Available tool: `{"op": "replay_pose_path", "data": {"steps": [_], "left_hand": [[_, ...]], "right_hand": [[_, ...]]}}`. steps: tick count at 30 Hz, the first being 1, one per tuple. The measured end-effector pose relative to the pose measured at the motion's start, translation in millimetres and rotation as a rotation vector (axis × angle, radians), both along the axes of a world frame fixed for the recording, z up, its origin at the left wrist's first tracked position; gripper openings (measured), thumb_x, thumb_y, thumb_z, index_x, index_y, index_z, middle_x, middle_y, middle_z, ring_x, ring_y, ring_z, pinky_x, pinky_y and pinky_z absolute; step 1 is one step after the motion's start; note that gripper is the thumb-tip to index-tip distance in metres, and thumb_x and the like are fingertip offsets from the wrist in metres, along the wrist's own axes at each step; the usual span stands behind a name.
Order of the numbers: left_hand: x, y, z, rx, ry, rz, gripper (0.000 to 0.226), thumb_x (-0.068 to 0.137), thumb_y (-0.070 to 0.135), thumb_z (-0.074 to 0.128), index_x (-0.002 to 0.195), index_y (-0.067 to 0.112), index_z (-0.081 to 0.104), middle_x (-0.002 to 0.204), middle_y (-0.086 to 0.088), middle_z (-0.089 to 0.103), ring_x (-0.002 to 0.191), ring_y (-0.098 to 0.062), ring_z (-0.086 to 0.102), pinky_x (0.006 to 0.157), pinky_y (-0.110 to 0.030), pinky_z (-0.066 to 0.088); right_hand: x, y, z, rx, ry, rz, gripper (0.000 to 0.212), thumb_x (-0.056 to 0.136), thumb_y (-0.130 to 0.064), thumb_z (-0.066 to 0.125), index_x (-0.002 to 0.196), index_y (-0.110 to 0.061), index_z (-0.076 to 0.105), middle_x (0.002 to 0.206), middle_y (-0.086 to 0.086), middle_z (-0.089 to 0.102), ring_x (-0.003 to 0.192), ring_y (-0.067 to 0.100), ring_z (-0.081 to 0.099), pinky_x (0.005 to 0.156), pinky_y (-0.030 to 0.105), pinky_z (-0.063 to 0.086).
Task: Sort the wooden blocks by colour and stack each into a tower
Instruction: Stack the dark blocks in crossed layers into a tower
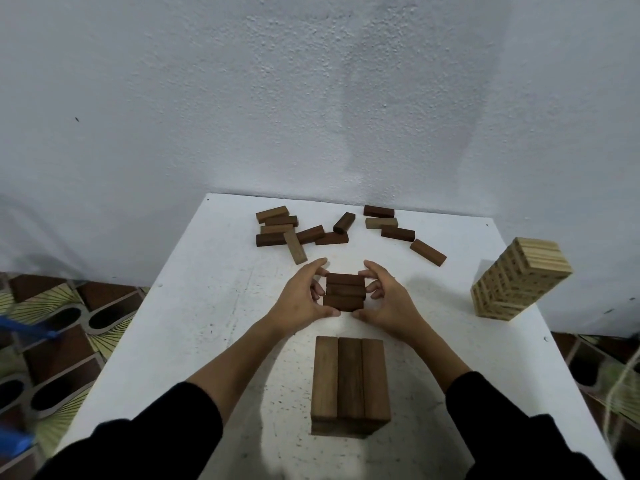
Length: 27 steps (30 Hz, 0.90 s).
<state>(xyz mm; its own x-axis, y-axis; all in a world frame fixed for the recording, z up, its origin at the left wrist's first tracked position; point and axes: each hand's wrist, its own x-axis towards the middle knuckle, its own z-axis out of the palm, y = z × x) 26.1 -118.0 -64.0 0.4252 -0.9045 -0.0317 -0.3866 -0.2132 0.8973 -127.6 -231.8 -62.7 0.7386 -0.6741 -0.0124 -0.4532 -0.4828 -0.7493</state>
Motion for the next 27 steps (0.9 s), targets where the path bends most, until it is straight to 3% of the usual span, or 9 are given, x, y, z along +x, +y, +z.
{"op": "replay_pose_path", "data": {"steps": [14, 27], "left_hand": [[-4, -2, -4, 0.016, -0.055, 0.02, 0.092, 0.064, 0.018, 0.088, 0.141, 0.022, 0.037, 0.12, 0.006, 0.05, 0.079, -0.01, 0.051, 0.062, -0.006, 0.043], [1, 1, -1, 0.016, -0.054, -0.031, 0.093, 0.068, 0.012, 0.085, 0.143, 0.026, 0.033, 0.125, 0.01, 0.049, 0.085, -0.014, 0.054, 0.065, -0.01, 0.048]], "right_hand": [[-2, 0, 5, 0.0, 0.014, 0.034, 0.088, 0.07, -0.012, 0.081, 0.143, -0.013, 0.032, 0.136, 0.006, 0.049, 0.097, 0.012, 0.053, 0.076, 0.008, 0.043], [-4, 1, 11, 0.026, 0.005, 0.043, 0.09, 0.07, -0.011, 0.081, 0.144, -0.013, 0.03, 0.137, 0.007, 0.048, 0.1, 0.015, 0.053, 0.082, 0.016, 0.045]]}}
